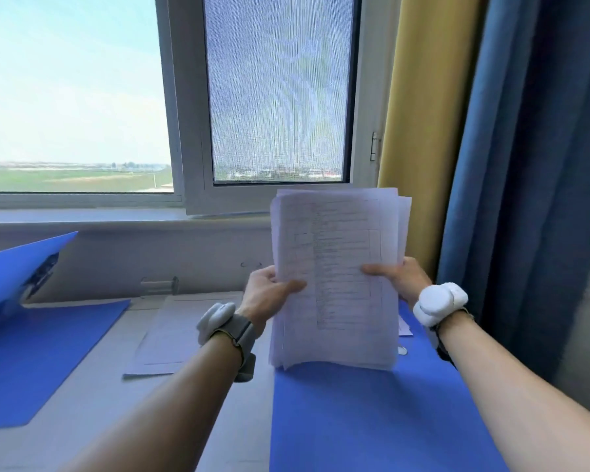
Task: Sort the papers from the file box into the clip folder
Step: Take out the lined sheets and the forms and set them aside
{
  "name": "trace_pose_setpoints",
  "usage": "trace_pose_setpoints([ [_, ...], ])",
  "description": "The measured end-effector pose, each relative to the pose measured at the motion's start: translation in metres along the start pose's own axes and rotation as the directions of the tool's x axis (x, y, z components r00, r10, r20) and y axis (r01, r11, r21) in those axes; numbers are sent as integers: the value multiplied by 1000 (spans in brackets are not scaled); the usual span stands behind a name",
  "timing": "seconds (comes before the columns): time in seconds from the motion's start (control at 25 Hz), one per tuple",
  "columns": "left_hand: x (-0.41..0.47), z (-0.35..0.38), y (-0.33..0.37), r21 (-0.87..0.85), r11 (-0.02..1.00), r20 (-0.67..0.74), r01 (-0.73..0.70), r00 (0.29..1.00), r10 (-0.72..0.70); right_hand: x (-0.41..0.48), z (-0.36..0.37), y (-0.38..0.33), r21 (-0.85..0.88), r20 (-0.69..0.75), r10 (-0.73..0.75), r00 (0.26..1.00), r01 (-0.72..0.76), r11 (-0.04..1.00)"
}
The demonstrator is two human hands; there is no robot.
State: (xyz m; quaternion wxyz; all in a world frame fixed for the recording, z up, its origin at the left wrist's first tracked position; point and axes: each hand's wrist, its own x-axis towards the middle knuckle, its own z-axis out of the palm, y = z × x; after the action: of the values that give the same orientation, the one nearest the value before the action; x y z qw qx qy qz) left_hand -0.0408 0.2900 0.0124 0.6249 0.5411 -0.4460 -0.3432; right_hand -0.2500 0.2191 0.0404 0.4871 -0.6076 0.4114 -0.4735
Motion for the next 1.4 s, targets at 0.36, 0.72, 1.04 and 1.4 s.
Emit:
trace_pose_setpoints([
  [0.36, -3, 10, -15, 42, 999, 64, 2, 998, -5, 1, -7, 16, 124, -38, -18, 999, 22, 992],
  [0.72, 0, 6, -39, -26, 999, 73, 28, 997, -26, 6, -1, 37, 204, -6, 13, 1000, -11, 979],
  [1.04, 0, 4, -49, -46, 999, 118, 21, 993, -15, 7, 1, 53, 197, -10, -28, 1000, 30, 980],
  [1.4, 5, -9, -36, 51, 996, 113, 70, 991, -75, 16, 14, 48, -59, -142, -62, 988, 54, 997],
])
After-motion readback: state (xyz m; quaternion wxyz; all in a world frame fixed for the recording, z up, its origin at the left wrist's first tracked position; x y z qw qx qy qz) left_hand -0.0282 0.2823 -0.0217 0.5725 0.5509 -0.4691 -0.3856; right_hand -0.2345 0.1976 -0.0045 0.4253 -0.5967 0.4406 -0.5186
